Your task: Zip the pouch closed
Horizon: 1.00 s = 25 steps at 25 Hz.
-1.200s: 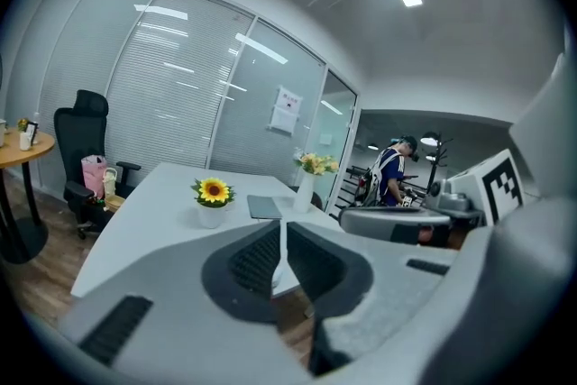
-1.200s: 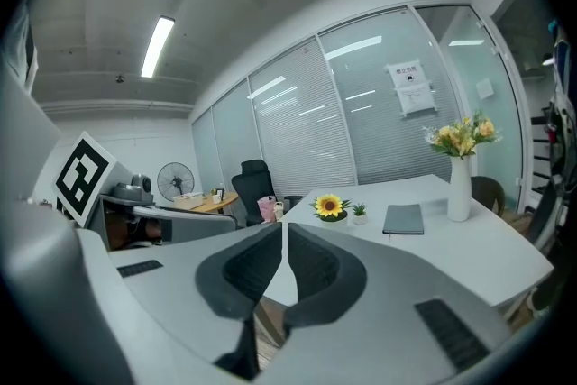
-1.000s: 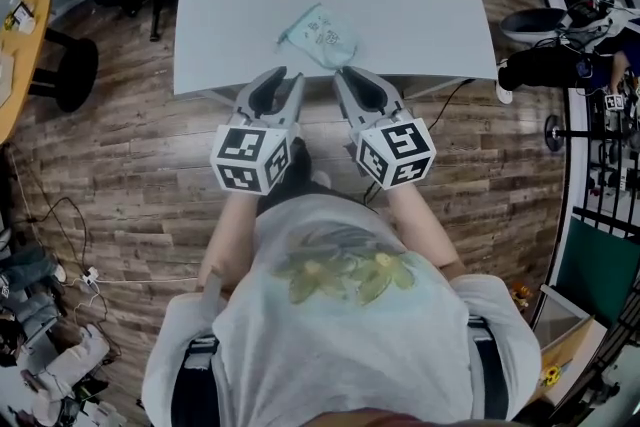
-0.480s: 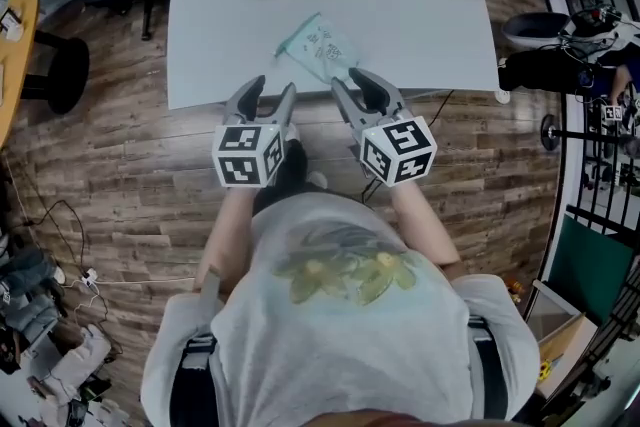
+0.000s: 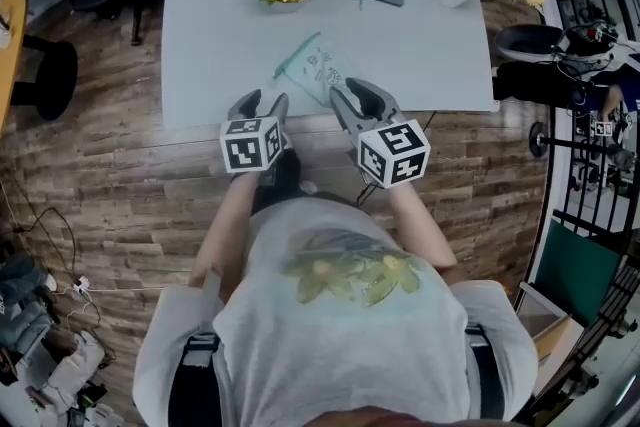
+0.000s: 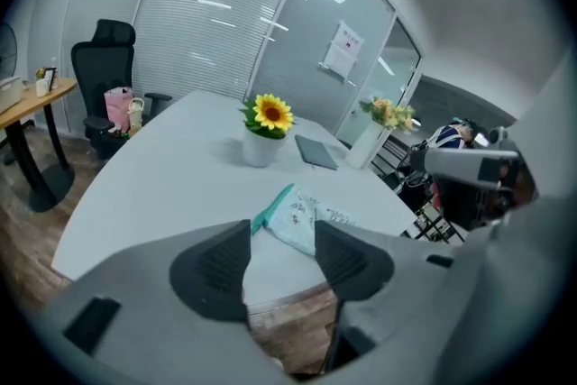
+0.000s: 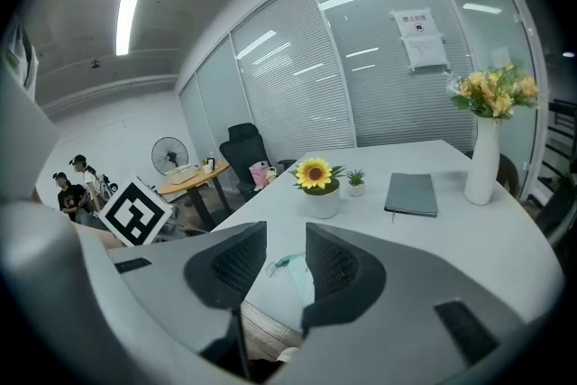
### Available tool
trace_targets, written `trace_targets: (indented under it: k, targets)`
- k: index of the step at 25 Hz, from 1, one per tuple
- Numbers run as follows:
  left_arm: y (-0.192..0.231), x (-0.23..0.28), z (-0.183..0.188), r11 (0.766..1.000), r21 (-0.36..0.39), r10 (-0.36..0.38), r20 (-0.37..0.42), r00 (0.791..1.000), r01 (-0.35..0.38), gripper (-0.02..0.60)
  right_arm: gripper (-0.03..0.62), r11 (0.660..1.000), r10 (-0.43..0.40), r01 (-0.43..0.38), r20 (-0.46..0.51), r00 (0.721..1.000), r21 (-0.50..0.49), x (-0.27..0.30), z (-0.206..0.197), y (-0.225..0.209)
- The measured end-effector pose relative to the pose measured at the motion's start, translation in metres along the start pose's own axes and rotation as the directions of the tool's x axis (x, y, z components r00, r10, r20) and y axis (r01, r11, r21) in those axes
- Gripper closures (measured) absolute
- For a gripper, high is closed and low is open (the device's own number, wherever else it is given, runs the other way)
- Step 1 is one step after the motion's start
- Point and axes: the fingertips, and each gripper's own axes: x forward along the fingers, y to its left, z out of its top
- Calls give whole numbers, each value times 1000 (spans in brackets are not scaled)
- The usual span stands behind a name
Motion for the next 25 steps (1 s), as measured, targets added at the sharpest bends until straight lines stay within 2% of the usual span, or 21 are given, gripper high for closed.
trace_targets:
  k: [5, 15, 18, 25]
  targets:
    - [20, 38, -13, 1000, -29, -2, -91, 996, -1, 377, 467, 1000, 1, -1, -43, 999, -17, 25, 4, -11]
    - [36, 81, -24, 997, -67, -54, -196, 979, 42, 379, 467, 998, 43, -49, -143, 989, -39, 80, 1, -13]
    - [38, 86, -28, 996, -74, -62, -237, 970, 45, 382, 467, 997, 56, -64, -178, 982, -41, 92, -2, -14]
    - [45, 102, -39, 998, -33, -68, -339, 938, 60, 425, 467, 994, 87, -101, -251, 964, -44, 130, -18, -18]
